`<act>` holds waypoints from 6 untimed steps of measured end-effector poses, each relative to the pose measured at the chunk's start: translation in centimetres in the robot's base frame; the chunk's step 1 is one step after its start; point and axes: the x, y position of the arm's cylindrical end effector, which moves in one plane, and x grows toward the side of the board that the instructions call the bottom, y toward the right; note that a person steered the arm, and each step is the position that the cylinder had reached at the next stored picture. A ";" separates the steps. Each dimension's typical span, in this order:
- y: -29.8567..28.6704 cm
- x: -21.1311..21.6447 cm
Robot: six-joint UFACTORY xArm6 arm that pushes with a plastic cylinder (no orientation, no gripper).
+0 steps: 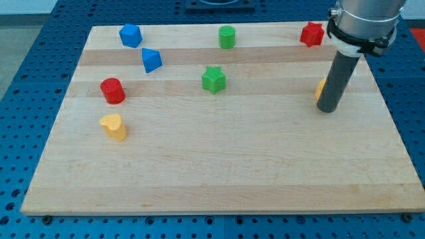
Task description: Nudge the blue triangle down a bit
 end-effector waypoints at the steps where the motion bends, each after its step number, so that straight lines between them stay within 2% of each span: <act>1: 0.0 0.0; 4: -7.6 -0.1; 6: -9.8 -4.3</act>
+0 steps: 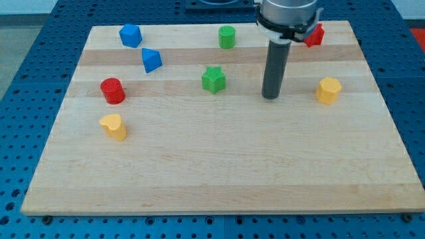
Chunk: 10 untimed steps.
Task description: Nudge the blue triangle down a bit
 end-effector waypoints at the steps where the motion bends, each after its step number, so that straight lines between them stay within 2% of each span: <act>1: -0.5 -3.0; 7: -19.4 -10.9; 10: -26.5 -11.4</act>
